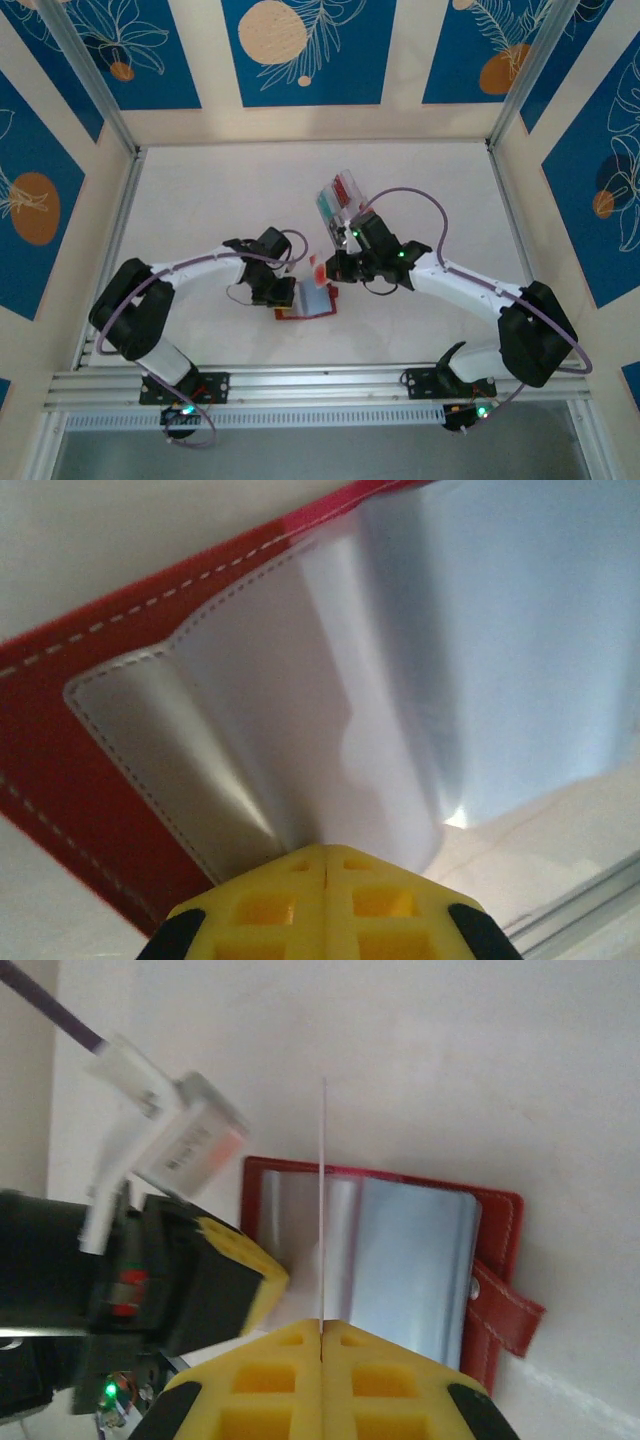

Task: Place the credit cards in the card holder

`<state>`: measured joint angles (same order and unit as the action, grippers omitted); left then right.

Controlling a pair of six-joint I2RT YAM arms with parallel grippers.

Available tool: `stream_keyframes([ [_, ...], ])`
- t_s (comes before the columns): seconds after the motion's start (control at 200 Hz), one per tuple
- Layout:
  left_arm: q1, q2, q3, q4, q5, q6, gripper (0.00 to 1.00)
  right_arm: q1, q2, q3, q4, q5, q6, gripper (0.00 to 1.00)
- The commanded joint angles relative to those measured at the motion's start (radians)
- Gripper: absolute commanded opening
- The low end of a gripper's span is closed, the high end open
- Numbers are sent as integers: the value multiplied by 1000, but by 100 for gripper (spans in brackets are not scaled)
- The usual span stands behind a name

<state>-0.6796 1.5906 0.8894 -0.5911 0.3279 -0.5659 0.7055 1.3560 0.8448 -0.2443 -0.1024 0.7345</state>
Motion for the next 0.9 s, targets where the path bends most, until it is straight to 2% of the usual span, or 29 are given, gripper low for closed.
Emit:
stream_keyframes([
  [0.0, 17, 16, -35, -2, -31, 17, 0, 19, 28, -45, 180, -57, 28, 0],
  [0.32, 37, -12, -112, 30, -27, -4, 0, 84, 157, -109, 421, -120, 76, 0],
  [0.61, 43, -24, -131, 49, -22, -22, 0, 133, 207, -86, 327, -10, 69, 0],
  [0.895, 57, -34, -156, 57, -12, -23, 0, 138, 240, -157, 388, 46, 97, 0],
])
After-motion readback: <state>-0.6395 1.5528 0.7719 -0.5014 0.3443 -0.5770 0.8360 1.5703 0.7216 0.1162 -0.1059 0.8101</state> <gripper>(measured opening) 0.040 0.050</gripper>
